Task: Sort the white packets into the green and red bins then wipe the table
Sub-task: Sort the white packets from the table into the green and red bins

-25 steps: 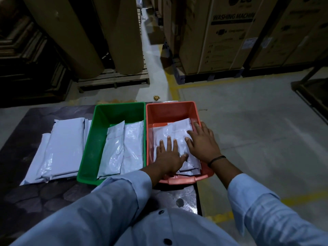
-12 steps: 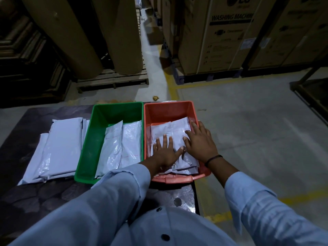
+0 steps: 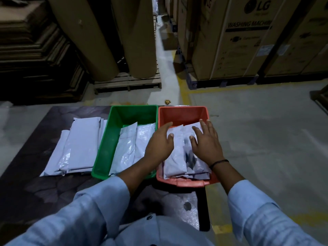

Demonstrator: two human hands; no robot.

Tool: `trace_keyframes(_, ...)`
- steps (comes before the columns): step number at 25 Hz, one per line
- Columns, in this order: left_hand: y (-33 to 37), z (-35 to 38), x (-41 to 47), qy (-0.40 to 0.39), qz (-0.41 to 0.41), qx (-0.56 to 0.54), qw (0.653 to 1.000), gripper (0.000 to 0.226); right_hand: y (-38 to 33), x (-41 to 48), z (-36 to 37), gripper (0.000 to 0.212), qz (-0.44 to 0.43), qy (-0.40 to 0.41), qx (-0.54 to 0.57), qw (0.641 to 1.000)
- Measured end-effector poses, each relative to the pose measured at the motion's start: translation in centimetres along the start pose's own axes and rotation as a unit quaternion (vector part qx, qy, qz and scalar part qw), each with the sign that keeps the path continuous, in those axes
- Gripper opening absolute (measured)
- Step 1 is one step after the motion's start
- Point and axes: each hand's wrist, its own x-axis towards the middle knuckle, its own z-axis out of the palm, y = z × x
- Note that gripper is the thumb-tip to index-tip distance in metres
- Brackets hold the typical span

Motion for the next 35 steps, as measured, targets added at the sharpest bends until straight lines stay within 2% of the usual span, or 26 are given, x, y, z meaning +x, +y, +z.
trace_keyframes(3, -2.3, -4.3, -0.8, 0.044, 0.001, 0.019, 0.999, 0.045, -3.7, 1.1, 0.6, 0.048, -0.026, 0.012, 0.027, 0.999)
trace_keyframes(9, -10.6, -13.4, -1.1, 0.107, -0.048, 0.040, 0.992, 0.046, -12.7, 3.2, 2.4, 0.049, -0.044, 0.023, 0.047, 0.998)
trace_keyframes(17, -25.3, -23.5, -3.3, 0.129, -0.101, 0.022, 0.986, 0.043, -29.3, 5.9, 6.6, 0.048, -0.063, 0.001, 0.069, 0.996)
trace_keyframes(23, -32.8, -27.8, -4.0, 0.116, -0.118, 0.032, 0.986, 0.043, -38.3, 5.9, 10.4, 0.045, -0.083, -0.003, 0.075, 0.994)
trace_keyframes(26, -36.0, -28.8, -5.2, 0.081, -0.156, 0.048, 0.983, 0.044, -41.7, 5.6, 11.9, 0.047, -0.078, -0.040, 0.085, 0.992)
trace_keyframes(29, -38.4, -28.7, -5.9, 0.009, -0.192, 0.076, 0.978, 0.050, -44.2, 5.4, 13.3, 0.057, -0.058, -0.087, 0.071, 0.992)
trace_keyframes(35, -40.3, -28.1, -7.5, -0.104, -0.167, 0.159, 0.967, 0.057, -45.1, 5.3, 15.1, 0.079, -0.020, -0.165, 0.013, 0.986)
